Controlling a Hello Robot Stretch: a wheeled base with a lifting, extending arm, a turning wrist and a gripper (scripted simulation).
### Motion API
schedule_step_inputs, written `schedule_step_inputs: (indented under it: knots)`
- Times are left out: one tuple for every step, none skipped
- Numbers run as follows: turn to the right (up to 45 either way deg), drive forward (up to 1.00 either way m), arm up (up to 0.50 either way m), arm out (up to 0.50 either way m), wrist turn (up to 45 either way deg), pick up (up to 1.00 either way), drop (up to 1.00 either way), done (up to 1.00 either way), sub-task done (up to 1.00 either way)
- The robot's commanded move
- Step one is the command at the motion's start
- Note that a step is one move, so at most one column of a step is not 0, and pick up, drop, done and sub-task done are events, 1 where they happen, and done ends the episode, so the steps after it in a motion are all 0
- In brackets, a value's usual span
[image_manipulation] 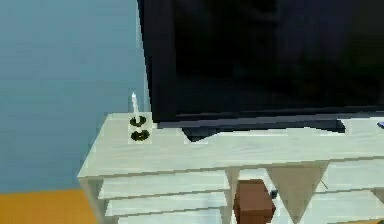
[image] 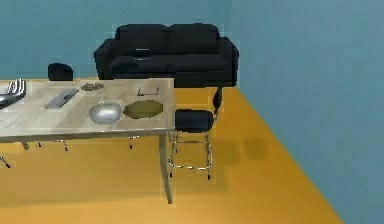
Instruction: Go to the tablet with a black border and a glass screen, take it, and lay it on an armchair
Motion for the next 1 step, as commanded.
schedule_step_inputs:
  knots:
    - [0.0,0.55,0.00,0.00,0.0,0.00,0.00,0.00,0.00]
